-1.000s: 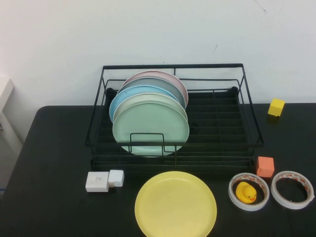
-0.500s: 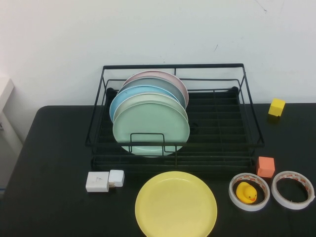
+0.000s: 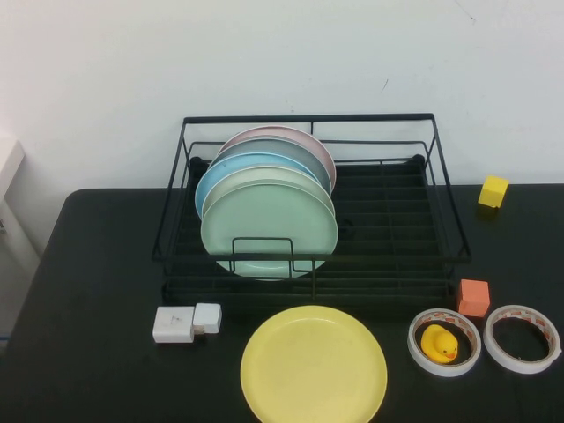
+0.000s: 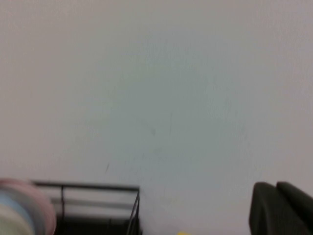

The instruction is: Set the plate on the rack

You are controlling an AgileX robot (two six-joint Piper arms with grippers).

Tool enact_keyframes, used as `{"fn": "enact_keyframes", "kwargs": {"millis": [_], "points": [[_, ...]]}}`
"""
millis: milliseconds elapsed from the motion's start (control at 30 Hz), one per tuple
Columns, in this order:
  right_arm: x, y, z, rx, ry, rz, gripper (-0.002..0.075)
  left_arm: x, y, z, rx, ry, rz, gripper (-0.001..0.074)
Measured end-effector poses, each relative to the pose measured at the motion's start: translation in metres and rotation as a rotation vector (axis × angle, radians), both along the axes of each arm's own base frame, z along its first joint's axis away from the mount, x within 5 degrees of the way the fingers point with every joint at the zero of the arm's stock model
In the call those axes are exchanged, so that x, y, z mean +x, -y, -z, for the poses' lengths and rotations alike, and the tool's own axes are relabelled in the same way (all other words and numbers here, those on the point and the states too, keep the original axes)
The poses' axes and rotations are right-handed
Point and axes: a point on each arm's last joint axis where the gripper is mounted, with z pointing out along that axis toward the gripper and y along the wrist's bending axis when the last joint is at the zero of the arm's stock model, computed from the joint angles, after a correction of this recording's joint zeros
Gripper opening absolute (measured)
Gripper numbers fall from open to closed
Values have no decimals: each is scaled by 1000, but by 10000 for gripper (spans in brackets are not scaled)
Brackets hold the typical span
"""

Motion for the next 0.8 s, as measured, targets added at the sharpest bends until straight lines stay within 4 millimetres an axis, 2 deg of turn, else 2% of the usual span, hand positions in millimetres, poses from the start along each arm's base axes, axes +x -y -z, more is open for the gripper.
{"fn": "enact_keyframes", "kwargs": {"millis": [167,267,367,500,600,800], "points": [[26,-10,9,25,-341,-120,-2,18,3,27,-43,-347,4,-1],[41,-20,22,40,-510,-245,-2,21,8,37,-122,-484,31,-1],[53,-28,32,-7,-605,-367,-2,22,14,46,-205,-583,67,-1],[65,-33,41,-108,-665,-477,-2,23,19,65,-286,-662,95,-2],[72,-34,45,-148,-678,-510,-2,23,19,69,-303,-668,99,-1],[96,-38,51,26,-703,-530,-2,26,19,67,-300,-622,100,-1]]}}
